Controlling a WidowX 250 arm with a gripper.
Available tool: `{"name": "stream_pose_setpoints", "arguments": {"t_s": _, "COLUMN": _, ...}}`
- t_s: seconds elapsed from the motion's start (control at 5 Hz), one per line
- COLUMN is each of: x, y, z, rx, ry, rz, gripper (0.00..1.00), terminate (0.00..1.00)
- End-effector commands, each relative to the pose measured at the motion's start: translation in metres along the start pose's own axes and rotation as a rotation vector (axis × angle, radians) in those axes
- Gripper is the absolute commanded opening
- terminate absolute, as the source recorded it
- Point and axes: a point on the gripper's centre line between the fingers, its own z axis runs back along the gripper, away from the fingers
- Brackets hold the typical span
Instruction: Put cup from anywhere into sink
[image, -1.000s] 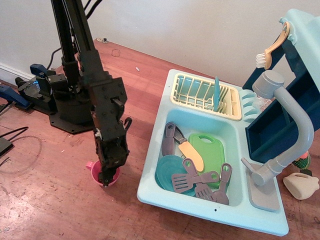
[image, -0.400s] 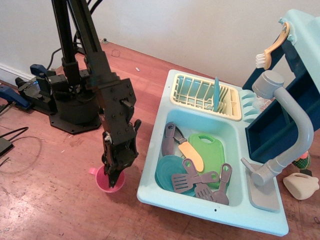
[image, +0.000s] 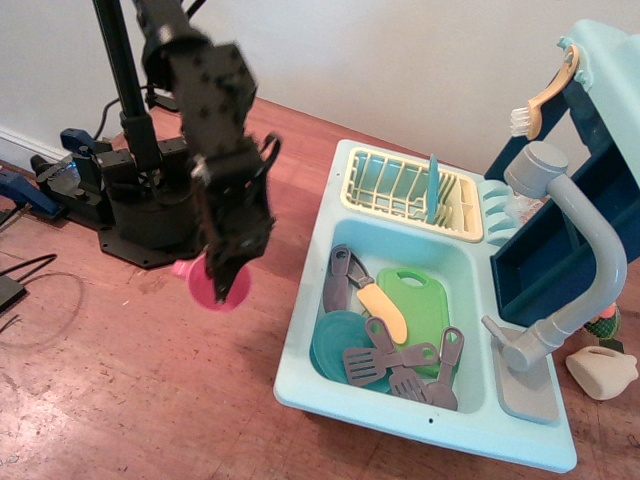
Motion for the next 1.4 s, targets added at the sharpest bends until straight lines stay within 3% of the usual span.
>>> {"name": "stream_pose_setpoints", "arguments": {"t_s": 0.0, "x": 0.04, "y": 0.001, "z": 0.071, "rx": 0.028, "ry": -0.071, "rz": -0.01, "gripper": 0.0, "terminate": 0.0}}
{"name": "stream_pose_setpoints", "arguments": {"t_s": 0.2, "x": 0.07, "y": -0.025, "z": 0.076, "rx": 0.053, "ry": -0.053, "rz": -0.043, "gripper": 0.0, "terminate": 0.0}}
{"name": "stream_pose_setpoints", "arguments": {"t_s": 0.4, "x": 0.081, "y": -0.045, "z": 0.068, "rx": 0.035, "ry": -0.069, "rz": -0.035, "gripper": 0.0, "terminate": 0.0}}
{"name": "stream_pose_setpoints", "arguments": {"t_s": 0.6, "x": 0.077, "y": -0.054, "z": 0.052, "rx": 0.068, "ry": -0.007, "rz": -0.014, "gripper": 0.0, "terminate": 0.0}}
{"name": "stream_pose_setpoints", "arguments": {"t_s": 0.8, "x": 0.065, "y": -0.045, "z": 0.02, "rx": 0.023, "ry": 0.061, "rz": 0.043, "gripper": 0.0, "terminate": 0.0}}
{"name": "stream_pose_setpoints", "arguments": {"t_s": 1.0, "x": 0.085, "y": -0.008, "z": 0.017, "rx": -0.036, "ry": -0.028, "rz": 0.112, "gripper": 0.0, "terminate": 0.0}}
{"name": "stream_pose_setpoints", "arguments": {"t_s": 1.2, "x": 0.109, "y": 0.011, "z": 0.021, "rx": -0.032, "ry": -0.03, "rz": 0.132, "gripper": 0.0, "terminate": 0.0}}
